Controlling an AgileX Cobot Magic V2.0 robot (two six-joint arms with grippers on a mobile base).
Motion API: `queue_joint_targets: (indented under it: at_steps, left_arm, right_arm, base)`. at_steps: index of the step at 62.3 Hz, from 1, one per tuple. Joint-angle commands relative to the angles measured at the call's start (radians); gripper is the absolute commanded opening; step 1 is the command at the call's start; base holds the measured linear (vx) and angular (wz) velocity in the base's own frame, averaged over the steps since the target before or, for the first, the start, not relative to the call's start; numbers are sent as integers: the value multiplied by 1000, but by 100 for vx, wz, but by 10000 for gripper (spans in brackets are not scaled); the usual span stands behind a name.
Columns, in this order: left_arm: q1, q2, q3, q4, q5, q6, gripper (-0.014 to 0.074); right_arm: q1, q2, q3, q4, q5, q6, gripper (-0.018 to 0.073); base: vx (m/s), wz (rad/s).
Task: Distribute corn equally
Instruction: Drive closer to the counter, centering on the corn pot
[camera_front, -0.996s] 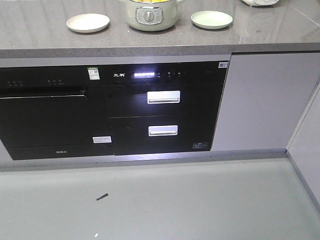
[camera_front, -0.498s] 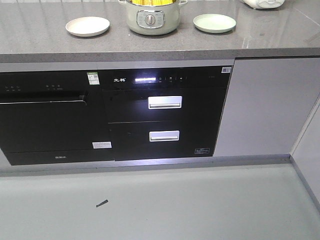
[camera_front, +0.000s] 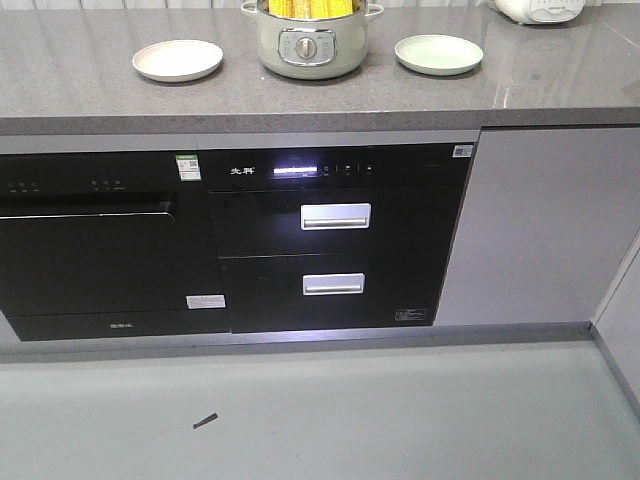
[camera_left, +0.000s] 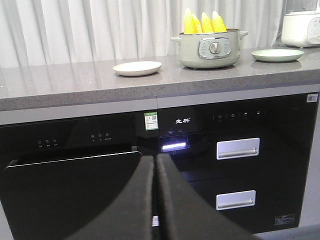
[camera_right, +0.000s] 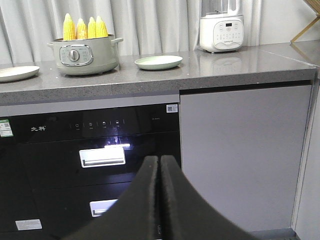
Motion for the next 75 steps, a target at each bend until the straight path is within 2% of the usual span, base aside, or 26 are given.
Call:
queue_joint_targets:
  at_steps: [1, 75]
  left_arm:
    - [-1, -17, 4, -2, -68, -13, -6]
    - [-1, -17, 4, -2, -68, -13, -6]
  right_arm:
    - [4, -6, 8, -10, -71, -7, -1]
    - [4, -6, 8, -10, -71, -7, -1]
  base:
    - [9, 2]
    - [7, 3]
